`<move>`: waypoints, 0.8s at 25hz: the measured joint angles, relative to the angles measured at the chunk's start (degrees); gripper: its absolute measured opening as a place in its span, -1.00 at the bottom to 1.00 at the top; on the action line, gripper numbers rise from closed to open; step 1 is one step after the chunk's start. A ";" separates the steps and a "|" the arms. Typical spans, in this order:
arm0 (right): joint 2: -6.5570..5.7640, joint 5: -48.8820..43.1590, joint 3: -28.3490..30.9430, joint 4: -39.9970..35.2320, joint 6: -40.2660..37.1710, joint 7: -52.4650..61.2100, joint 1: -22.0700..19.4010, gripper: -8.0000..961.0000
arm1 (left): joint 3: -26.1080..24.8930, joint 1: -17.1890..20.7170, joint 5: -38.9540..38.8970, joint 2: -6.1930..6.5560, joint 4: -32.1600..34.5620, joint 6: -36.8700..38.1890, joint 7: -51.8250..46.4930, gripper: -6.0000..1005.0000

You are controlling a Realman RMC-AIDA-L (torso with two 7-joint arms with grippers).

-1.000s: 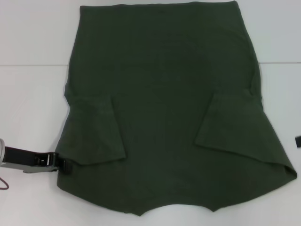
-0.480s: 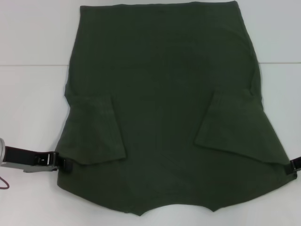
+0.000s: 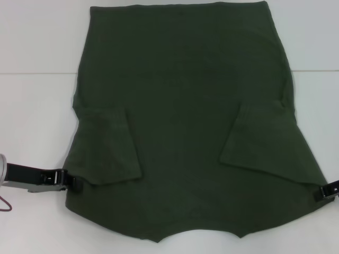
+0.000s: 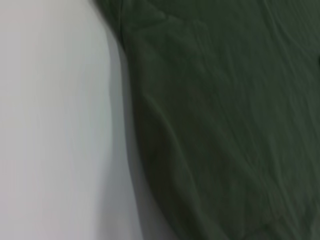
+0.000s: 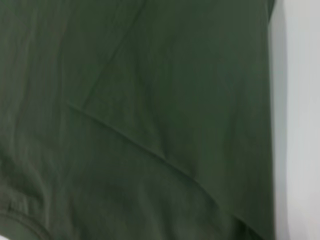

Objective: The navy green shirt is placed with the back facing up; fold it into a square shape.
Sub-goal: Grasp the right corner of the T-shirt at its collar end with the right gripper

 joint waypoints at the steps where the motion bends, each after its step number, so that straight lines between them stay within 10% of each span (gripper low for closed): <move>1: 0.10 0.00 -0.02 0.01 0.23 -0.13 -0.02 0.73 | 0.01 0.00 0.00 -0.02 0.00 -0.02 0.00 -0.91; 20: 0.66 -0.24 -0.56 0.17 2.00 -1.55 0.56 0.70 | 0.11 -0.35 -0.04 -0.01 0.00 -0.09 0.01 -0.91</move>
